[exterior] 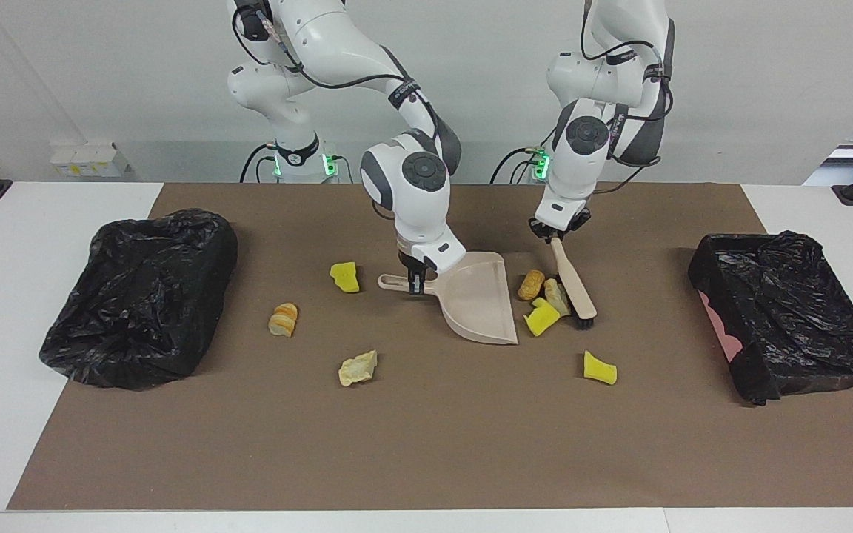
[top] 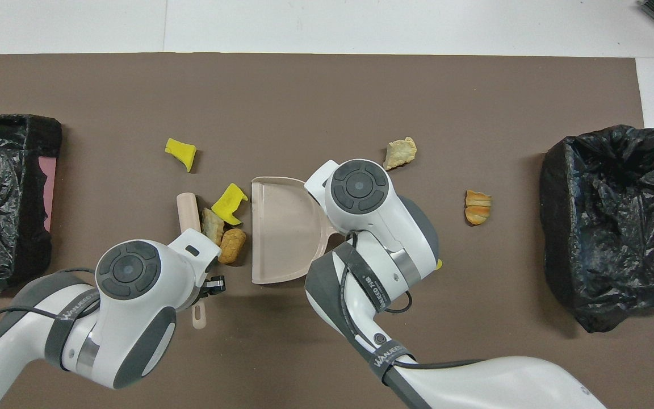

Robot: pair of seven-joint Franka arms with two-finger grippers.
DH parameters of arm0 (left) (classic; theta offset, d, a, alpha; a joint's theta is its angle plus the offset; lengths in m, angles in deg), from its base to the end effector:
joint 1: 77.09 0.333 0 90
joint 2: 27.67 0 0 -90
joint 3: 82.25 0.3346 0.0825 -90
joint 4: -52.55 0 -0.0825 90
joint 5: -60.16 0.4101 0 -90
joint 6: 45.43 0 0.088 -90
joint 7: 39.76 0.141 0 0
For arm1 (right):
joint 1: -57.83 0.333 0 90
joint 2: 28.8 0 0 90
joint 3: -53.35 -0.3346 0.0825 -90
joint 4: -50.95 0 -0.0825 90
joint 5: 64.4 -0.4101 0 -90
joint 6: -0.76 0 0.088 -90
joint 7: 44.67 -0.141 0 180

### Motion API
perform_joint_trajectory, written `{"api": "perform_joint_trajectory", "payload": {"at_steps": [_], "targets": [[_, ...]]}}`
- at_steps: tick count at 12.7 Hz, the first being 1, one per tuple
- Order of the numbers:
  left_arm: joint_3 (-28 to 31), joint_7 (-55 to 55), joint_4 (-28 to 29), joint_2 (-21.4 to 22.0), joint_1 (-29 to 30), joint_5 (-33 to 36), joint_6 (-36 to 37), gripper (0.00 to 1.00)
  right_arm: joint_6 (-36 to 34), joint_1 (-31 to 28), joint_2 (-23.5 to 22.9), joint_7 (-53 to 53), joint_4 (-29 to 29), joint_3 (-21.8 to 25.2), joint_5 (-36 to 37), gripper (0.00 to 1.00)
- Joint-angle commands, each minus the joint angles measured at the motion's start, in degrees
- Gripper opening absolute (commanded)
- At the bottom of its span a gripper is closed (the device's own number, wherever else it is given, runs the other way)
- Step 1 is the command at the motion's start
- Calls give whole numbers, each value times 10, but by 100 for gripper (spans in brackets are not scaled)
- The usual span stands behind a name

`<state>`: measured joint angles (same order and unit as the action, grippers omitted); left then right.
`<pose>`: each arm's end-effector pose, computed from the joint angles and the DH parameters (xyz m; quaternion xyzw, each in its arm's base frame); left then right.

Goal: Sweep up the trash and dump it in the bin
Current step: 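Sweep yellow sponges and chunks into the dustpan with the left gripper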

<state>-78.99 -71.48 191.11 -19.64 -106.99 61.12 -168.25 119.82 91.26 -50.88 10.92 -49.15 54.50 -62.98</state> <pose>0.4192 -0.2094 0.3204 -0.9970 -0.0387 0.0574 0.0352 0.5700 0.3587 0.3180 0.7150 0.6985 -0.0296 0.0087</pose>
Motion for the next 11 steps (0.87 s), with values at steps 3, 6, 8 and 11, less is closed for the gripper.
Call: {"api": "perform_joint_trajectory", "payload": {"at_steps": [3,6,8,11], "targets": [[7,61,-17,-4,-78,-59,-14,0,18,0,-6,-19,-6,-3,6,0],[7,86,-63,-30,-97,-131,-11,0,13,-1,-6,-19,-7,-3,6,0],[6,87,-93,-40,-96,-144,-4,0,11,-3,-6,-19,-6,-3,7,0],[14,97,-131,-26,-81,-144,82,0,3,-8,-7,-17,-2,-3,7,0]]}}
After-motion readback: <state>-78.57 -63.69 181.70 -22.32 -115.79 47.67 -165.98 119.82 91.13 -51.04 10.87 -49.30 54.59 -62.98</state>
